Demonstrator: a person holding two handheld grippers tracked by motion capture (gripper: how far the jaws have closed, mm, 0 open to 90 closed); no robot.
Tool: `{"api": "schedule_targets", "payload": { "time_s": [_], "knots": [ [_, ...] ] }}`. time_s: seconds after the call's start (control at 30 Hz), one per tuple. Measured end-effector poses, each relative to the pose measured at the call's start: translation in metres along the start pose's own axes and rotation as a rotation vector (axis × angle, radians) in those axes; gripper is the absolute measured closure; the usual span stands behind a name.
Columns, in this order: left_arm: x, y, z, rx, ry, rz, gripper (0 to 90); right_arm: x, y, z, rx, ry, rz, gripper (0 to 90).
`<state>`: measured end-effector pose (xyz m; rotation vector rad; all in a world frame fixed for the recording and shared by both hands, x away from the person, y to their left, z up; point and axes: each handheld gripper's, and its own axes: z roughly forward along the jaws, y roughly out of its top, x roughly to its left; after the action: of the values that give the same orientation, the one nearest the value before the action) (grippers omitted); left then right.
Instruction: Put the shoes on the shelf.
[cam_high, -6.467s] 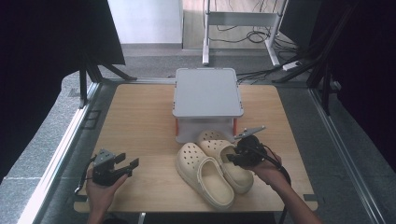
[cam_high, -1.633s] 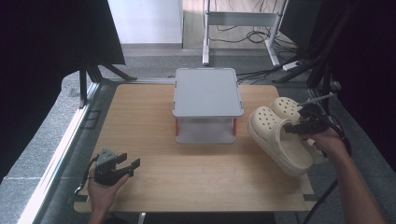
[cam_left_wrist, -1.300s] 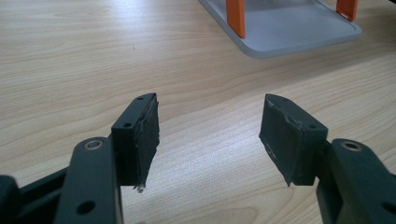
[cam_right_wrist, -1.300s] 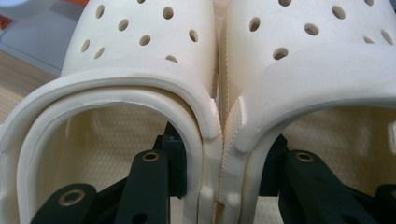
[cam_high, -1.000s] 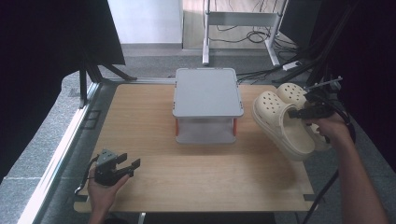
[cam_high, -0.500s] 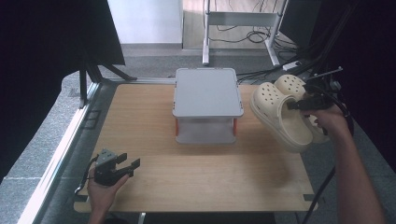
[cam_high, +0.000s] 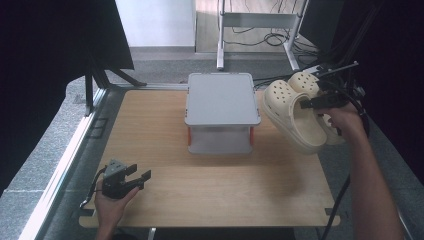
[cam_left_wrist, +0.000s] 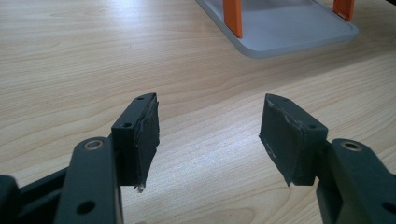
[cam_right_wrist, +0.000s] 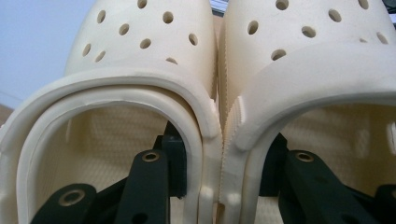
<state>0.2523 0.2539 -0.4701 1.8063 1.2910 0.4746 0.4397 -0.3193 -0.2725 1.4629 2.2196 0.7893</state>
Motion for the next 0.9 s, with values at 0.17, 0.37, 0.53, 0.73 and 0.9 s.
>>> {"api": "schedule_targets", "payload": {
  "time_s": [0.17, 0.37, 0.53, 0.73, 0.9],
  "knots": [
    [0.001, 0.000, 0.000, 0.000, 0.002, -0.003, 38.1, 0.011, 0.013, 0.004, -0.011, -0.005, 0.007, 65.3],
    [0.001, 0.000, 0.000, -0.003, -0.004, -0.004, 38.1, 0.028, 0.027, 0.013, -0.007, -0.008, 0.005, 65.3],
    [0.002, 0.000, -0.001, -0.004, -0.003, -0.008, 38.1, 0.041, 0.040, 0.017, -0.015, 0.000, 0.006, 65.3],
    [0.004, 0.000, -0.001, -0.008, -0.005, -0.010, 38.1, 0.053, 0.050, 0.023, -0.019, 0.006, 0.005, 65.3],
    [0.004, 0.000, -0.002, -0.009, -0.006, -0.011, 38.1, 0.062, 0.057, 0.028, -0.021, 0.008, 0.009, 65.3]
  ]
}}
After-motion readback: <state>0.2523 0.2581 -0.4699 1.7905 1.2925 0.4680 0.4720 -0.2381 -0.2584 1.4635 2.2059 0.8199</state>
